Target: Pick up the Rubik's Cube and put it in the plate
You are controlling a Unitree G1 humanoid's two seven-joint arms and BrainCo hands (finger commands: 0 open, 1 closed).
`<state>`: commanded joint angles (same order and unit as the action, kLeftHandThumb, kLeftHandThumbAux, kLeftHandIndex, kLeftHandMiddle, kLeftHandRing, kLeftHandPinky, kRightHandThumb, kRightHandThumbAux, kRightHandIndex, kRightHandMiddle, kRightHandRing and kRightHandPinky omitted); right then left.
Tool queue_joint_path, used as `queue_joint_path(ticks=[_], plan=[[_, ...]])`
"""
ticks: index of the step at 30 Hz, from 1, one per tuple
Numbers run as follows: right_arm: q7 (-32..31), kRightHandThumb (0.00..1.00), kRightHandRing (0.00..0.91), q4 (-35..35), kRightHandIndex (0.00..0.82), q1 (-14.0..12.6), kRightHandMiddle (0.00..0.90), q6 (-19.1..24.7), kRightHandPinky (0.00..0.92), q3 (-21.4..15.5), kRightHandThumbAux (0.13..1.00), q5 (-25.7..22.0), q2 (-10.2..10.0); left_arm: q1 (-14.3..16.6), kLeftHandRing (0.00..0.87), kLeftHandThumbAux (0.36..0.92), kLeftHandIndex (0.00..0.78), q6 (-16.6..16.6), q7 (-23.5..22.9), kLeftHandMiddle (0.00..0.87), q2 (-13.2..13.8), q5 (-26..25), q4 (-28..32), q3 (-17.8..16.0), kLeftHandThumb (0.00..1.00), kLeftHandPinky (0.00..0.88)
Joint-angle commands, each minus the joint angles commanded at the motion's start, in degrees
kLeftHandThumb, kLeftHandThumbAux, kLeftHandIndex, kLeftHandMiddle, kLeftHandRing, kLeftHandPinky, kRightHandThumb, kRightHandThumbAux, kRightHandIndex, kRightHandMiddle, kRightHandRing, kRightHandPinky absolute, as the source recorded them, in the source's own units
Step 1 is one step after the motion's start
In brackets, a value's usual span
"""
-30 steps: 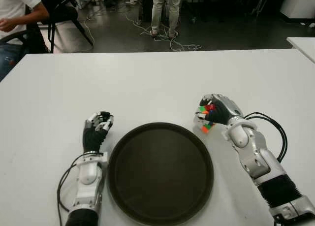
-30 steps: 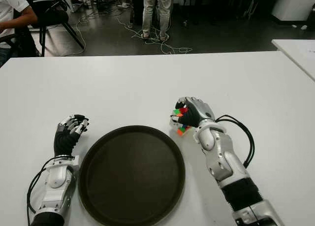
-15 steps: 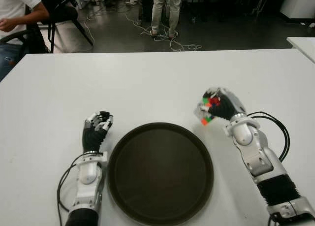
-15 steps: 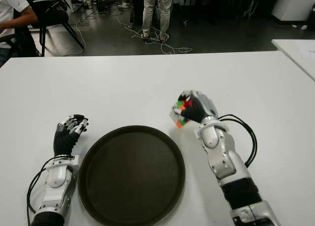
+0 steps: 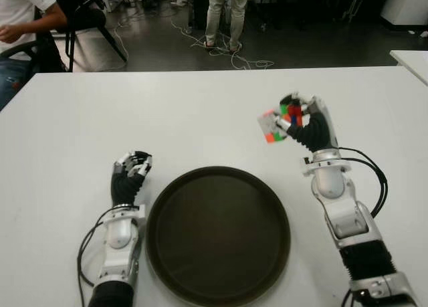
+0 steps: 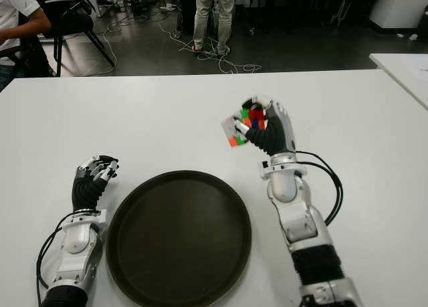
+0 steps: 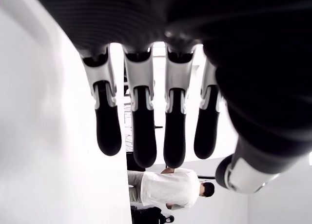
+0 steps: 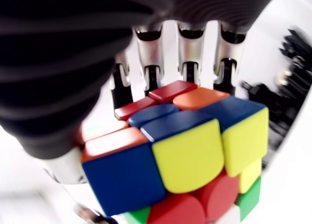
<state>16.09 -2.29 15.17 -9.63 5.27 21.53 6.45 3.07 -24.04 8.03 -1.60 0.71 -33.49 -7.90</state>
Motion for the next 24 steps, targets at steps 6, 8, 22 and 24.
queue_joint_path(ticks=[6,8,22,24], plan=[[0.01,0.697,0.842,1.53,0.441,-0.16,0.829,-1.37,0.832,-0.06,0.722,-0.44,-1.38,0.15,0.420,0.675,0.426,0.10,0.04,0.452,0.09,-0.06,-0.23,-0.08,0.834,0.432],[-0.34,0.697,0.843,1.39,0.441,0.07,0.830,-2.70,0.833,0.08,0.722,-0.87,-1.62,0.26,0.426,0.676,0.417,0.13,0.06,0.458,0.10,-0.12,-0.42,-0.15,0.833,0.437],[-5.27,0.692,0.836,1.52,0.440,-0.80,0.823,-5.51,0.825,2.28,0.723,-2.39,-1.96,0.14,0.419,0.674,0.444,-0.80,-0.38,0.442,-0.21,-0.35,-0.43,0.14,0.836,0.444],[-6.04,0.691,0.835,2.18,0.440,-1.21,0.821,-4.30,0.823,2.94,0.723,-1.60,-2.10,-0.04,0.418,0.674,0.441,-0.69,-0.52,0.443,-0.24,-0.35,-0.06,0.28,0.835,0.438]])
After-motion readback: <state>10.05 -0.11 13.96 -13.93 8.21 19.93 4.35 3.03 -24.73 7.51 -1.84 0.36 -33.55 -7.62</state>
